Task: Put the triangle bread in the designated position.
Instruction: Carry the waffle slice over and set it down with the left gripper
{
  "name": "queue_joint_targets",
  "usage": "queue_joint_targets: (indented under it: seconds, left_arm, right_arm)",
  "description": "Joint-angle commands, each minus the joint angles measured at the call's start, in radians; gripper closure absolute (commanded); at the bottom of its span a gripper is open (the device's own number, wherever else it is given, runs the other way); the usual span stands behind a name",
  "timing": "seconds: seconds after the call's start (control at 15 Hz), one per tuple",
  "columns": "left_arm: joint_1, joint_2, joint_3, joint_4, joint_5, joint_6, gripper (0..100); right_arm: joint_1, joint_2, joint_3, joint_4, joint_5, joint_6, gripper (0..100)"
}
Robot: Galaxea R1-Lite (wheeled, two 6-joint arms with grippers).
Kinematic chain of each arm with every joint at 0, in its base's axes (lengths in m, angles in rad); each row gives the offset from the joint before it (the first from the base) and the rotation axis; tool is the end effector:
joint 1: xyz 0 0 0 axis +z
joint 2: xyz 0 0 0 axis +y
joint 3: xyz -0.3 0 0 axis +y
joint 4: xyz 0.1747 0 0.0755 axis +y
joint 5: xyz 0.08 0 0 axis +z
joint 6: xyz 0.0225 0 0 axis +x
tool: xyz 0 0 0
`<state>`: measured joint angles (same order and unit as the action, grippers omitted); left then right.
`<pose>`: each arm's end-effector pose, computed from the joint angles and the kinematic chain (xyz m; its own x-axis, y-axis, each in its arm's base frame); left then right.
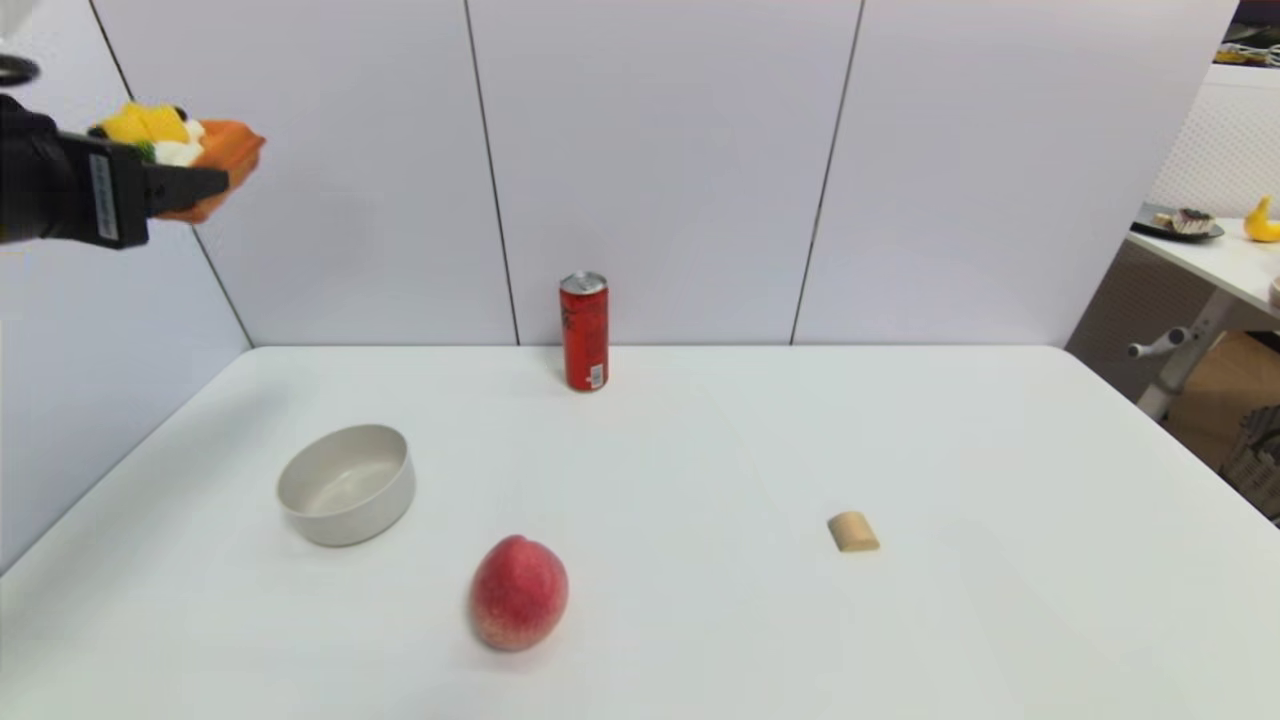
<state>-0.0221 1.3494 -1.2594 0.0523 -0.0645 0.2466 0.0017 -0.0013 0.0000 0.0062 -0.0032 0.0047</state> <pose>0.2162 -0.0062 0.3376 0.9862 -0.0863 -0.1415 0.1179 0.9654 0.2328 -0.0229 -0.0001 0.0748 1.0000 -0.0015 -0.0049 0.0015 1.0000 0.0047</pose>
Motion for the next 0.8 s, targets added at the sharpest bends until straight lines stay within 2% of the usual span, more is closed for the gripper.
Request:
queue_joint_targets:
  seconds: [0.07, 0.27, 0.4, 0.8]
  left_arm:
    - [0.004, 0.100, 0.178, -0.187, -0.095, 0.005, 100]
    - [0.004, 0.182, 0.252, -0.344, -0.138, 0.008, 100]
    - [0.004, 0.231, 0.261, -0.365, -0.141, 0.008, 100]
    - [0.002, 0.421, 0.268, -0.545, -0.138, 0.011, 100]
  right_arm:
    - [0.000, 0.001, 0.000, 0.000, 0.000, -0.002, 0]
    - [0.000, 0.001, 0.000, 0.000, 0.000, -0.002, 0]
    - [0.000, 0.001, 0.000, 0.000, 0.000, 0.001, 0]
    - [0.000, 0.001, 0.002, 0.000, 0.000, 0.001, 0]
